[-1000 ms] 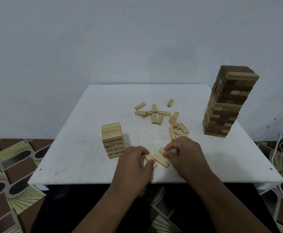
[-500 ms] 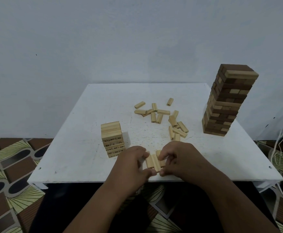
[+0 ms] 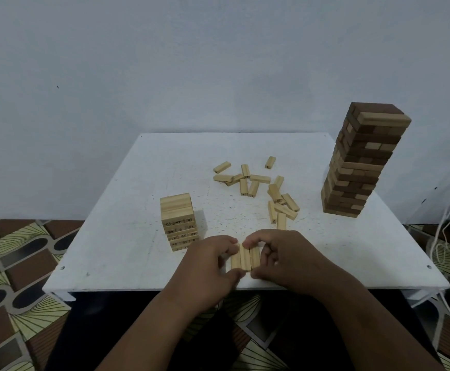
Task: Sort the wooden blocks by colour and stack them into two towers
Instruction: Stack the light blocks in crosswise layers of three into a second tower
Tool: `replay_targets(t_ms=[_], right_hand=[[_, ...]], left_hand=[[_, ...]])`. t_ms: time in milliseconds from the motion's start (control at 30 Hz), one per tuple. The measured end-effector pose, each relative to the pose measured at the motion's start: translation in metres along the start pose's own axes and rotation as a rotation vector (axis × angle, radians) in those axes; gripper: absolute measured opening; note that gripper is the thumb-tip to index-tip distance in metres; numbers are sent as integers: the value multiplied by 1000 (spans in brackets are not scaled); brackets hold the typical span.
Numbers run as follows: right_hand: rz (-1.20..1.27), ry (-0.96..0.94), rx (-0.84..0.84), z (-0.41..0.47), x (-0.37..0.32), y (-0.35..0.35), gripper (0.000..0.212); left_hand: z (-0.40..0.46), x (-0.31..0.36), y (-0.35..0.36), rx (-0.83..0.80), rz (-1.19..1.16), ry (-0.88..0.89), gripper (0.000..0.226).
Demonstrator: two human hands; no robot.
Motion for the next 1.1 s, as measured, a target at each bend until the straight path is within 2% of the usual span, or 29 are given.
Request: replay_targets(t_ms=[133,333,633,900,1100], right_hand=[[5,-3,13,0,1,1,39],[7,-16,8,-1,-3,-1,52],[1,-19,20,-1,-2,2,44],[-8,-41,73,-2,-6,-6,45],[45,-125,154,-9,-37,-40,47]], left_hand=[[-2,-1,-1,1,-28,-20,40],[-1,2,0,-27,-80,6,60],[0,3,3,-50,-80,18,69],[1,13,-3,-11,-94,83,72],[1,35,-29,100,-96,183,68]])
Point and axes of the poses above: each hand's wrist, its own z-axis towards the middle knuckle, its own y-axis out of the palm, x = y × z, the point moved 8 cm from there along z, towards the middle knuckle, and after that the axes turned 4 degrees about z, right-handed, at the moved point
